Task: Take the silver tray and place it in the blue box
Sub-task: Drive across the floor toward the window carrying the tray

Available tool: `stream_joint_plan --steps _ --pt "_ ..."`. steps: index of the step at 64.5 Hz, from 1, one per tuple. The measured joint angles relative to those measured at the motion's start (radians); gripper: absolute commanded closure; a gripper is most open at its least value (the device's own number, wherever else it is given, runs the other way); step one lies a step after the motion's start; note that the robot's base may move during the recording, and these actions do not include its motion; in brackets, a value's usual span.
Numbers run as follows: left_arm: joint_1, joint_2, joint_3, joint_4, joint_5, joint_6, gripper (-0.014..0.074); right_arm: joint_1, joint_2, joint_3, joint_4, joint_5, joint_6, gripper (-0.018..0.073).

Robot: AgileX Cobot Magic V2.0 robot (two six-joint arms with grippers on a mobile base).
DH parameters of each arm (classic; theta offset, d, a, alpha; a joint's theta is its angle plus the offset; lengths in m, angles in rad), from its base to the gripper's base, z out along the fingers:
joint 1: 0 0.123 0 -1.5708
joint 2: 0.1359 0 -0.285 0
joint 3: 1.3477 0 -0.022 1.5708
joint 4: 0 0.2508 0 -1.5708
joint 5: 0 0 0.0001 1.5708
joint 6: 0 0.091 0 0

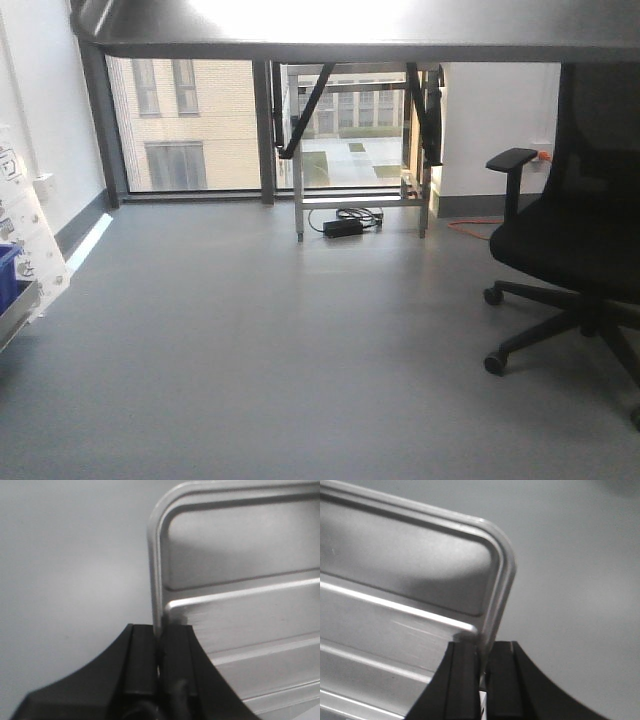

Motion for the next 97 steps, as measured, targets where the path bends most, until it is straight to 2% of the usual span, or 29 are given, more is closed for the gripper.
stream_joint_plan --steps 97 --pt "0.000 0.000 0.000 0.000 -0.002 0.000 0.0700 0.000 0.000 0.000 0.000 0.000 0.000 0.0501"
